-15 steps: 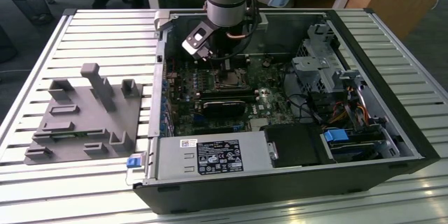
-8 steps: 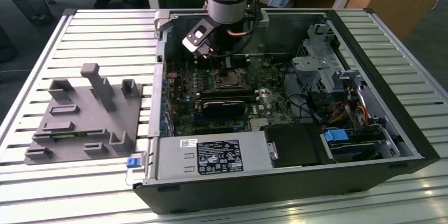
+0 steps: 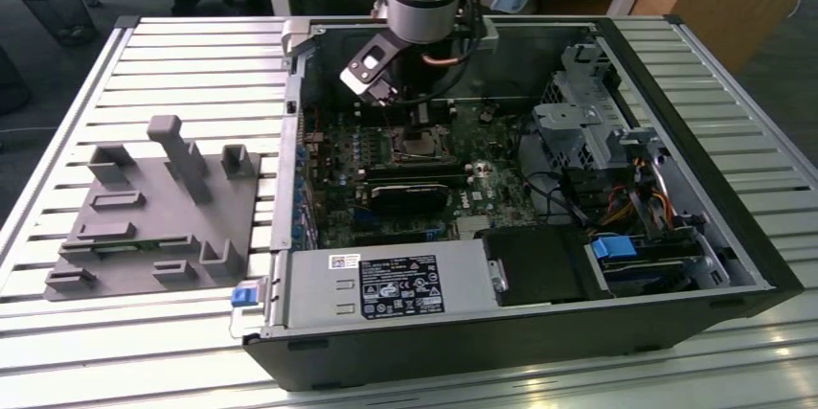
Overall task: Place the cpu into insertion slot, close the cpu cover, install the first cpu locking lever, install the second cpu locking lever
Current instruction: 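Close the cpu cover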
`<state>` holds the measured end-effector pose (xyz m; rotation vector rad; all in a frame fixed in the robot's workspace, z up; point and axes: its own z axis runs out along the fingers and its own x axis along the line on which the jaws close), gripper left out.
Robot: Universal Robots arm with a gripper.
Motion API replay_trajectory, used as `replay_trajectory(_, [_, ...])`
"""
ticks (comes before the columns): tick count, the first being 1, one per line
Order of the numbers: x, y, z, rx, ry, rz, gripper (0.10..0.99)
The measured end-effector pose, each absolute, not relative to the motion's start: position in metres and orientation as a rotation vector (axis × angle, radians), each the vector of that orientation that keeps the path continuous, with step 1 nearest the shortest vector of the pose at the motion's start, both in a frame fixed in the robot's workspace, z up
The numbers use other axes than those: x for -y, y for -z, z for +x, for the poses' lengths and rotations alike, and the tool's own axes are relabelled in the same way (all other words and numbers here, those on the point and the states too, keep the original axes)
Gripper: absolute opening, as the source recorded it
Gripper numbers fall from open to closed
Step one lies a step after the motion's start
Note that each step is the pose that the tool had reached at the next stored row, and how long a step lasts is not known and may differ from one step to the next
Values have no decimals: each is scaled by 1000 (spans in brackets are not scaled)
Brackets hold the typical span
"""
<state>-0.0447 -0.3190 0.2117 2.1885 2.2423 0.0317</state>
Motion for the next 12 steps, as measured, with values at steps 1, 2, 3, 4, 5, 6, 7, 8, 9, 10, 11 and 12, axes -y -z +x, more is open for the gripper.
replay_trajectory(1, [319, -212, -44, -2242, -32, 2188, 106])
replay_trajectory(2, [319, -212, -44, -2242, -32, 2188, 106])
replay_trajectory(3, [319, -213, -44, -2242, -32, 2188, 106])
replay_trajectory(4, [319, -214, -44, -2242, -32, 2189, 106])
replay_trajectory(5, [319, -215, -43, -2243, -33, 2189, 106])
replay_trajectory(6, [319, -216, -43, -2243, -33, 2189, 106])
replay_trajectory(7, [319, -216, -43, -2243, -33, 2189, 106])
replay_trajectory(8, [319, -216, -42, -2243, -33, 2189, 106])
replay_trajectory(9, [319, -216, -40, -2243, -33, 2189, 106])
replay_trajectory(10, [319, -216, -38, -2243, -33, 2189, 106])
replay_trajectory(11, [319, -216, -36, -2243, -32, 2189, 106])
replay_trajectory(12, [319, -216, -34, -2243, -32, 2189, 106])
